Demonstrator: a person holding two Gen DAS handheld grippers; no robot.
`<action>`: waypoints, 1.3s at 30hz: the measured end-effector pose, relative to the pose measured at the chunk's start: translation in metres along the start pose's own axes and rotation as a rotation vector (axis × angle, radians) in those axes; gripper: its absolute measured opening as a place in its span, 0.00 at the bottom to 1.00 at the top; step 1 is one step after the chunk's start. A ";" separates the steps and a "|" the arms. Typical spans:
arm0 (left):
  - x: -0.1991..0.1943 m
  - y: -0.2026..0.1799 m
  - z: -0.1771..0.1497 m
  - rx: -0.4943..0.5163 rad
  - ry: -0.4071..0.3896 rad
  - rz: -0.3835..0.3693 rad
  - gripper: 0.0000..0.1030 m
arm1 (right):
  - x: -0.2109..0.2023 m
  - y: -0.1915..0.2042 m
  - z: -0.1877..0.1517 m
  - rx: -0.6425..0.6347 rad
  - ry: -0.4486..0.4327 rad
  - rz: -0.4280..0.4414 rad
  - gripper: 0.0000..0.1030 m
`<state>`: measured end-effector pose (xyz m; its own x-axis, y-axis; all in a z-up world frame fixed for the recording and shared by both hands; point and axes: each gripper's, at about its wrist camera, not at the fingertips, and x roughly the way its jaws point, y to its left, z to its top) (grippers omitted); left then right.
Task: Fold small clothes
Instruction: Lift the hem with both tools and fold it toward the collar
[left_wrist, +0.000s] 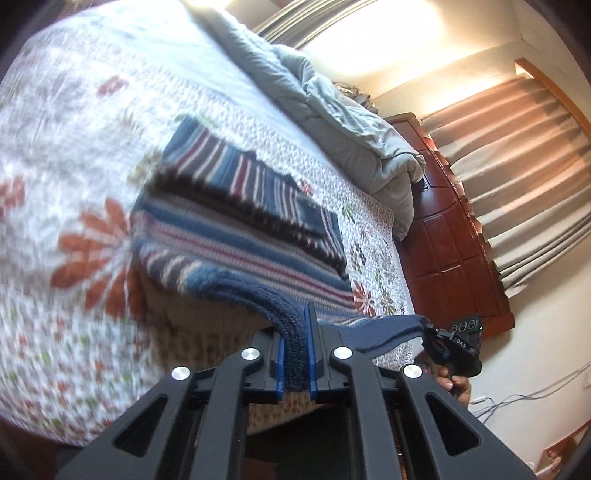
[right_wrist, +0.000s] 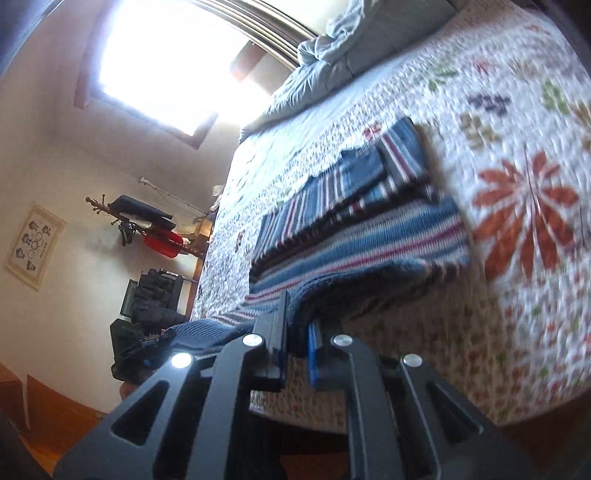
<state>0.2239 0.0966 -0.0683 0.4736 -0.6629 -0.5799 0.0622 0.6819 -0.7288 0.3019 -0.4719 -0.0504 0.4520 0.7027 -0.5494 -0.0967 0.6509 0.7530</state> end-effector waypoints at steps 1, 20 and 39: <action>0.002 -0.003 0.010 0.006 -0.003 0.004 0.08 | 0.002 0.002 0.011 -0.010 -0.004 -0.007 0.07; 0.115 0.029 0.165 -0.077 0.069 0.099 0.08 | 0.114 -0.008 0.154 -0.045 0.054 -0.170 0.07; 0.213 0.109 0.221 -0.160 0.218 0.119 0.34 | 0.225 -0.100 0.209 0.087 0.227 -0.226 0.29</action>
<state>0.5257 0.0978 -0.1911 0.2680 -0.6438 -0.7167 -0.1296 0.7131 -0.6890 0.5988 -0.4395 -0.1737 0.2435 0.5954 -0.7656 0.0645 0.7777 0.6253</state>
